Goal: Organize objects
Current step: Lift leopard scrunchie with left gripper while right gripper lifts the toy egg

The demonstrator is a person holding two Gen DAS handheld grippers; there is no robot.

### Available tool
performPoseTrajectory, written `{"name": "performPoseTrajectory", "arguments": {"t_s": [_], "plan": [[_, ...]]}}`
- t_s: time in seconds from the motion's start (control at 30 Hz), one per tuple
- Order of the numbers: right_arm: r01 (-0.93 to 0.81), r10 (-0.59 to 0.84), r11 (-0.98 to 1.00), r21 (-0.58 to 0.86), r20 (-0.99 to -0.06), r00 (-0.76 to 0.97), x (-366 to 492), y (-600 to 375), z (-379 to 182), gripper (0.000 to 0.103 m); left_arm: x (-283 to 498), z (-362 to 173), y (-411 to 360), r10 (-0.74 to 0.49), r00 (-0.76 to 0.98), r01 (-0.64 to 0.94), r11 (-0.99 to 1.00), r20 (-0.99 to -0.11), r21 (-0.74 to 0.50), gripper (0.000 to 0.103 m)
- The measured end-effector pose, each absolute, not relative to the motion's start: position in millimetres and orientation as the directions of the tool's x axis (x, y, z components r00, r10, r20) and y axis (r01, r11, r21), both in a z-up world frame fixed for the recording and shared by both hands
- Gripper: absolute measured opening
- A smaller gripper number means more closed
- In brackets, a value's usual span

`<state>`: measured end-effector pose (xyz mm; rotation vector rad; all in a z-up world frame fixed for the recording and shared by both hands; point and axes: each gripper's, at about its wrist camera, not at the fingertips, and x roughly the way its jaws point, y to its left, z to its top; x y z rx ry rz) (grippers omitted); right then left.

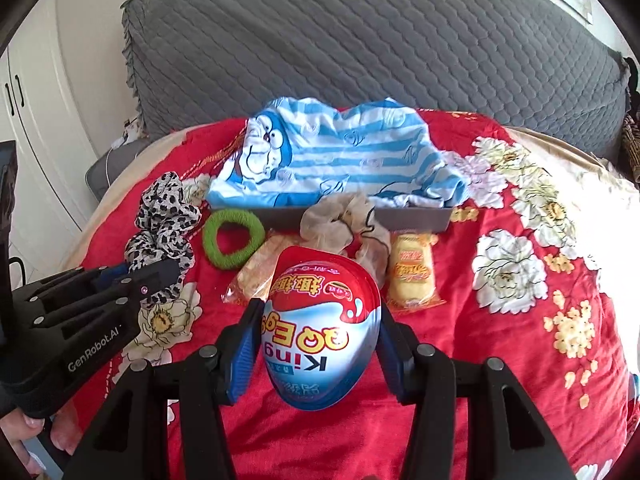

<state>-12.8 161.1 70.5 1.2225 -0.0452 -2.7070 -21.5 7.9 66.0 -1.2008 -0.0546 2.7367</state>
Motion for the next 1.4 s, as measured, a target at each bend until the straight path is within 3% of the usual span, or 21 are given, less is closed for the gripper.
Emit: {"name": "performPoseTrajectory", "arguments": {"t_s": [0.6, 1.4], "plan": [[0.151, -0.140, -0.988, 0.040, -0.654, -0.744, 4, 169, 123, 0.053, -9, 104, 28, 0.118, -0.702, -0.098, -0.993, -0.703, -0.068, 0.018], [0.147, -0.140, -0.988, 0.040, -0.617, -0.775, 8, 175, 141, 0.053, -3, 125, 34, 0.091, -0.716, -0.081, -0.996, -0.692, -0.047, 0.018]]}}
